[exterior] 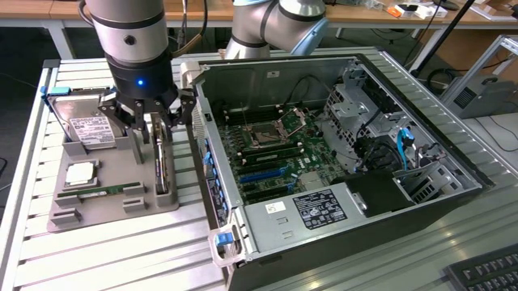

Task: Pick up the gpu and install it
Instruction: 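Pick up the gpu and move the gpu toward the slot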

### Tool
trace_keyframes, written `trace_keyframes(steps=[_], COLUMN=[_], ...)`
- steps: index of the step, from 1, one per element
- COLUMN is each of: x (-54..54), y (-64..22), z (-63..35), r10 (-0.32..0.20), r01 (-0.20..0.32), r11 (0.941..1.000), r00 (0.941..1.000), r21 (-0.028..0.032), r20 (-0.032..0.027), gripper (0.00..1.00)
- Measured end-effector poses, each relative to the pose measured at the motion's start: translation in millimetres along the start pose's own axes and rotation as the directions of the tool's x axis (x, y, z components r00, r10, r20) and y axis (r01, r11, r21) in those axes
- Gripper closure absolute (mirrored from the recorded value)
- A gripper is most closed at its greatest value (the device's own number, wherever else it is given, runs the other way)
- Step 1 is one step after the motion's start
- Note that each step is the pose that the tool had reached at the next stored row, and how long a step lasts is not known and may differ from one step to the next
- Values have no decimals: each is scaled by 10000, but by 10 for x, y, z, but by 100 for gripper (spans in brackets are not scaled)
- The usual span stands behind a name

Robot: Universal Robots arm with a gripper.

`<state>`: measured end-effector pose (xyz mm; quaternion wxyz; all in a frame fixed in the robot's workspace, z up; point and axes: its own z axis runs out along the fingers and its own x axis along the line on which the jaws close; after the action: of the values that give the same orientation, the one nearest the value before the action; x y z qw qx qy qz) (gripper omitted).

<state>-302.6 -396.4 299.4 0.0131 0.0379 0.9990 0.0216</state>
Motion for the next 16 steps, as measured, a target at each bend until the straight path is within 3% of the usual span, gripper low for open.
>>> trace_keyframes(steps=[16], x=[0], y=[-2], z=[47], r10=[0], r01=[0], r11=[10000], r00=[10000], r21=[18], r20=[1], gripper=[56])
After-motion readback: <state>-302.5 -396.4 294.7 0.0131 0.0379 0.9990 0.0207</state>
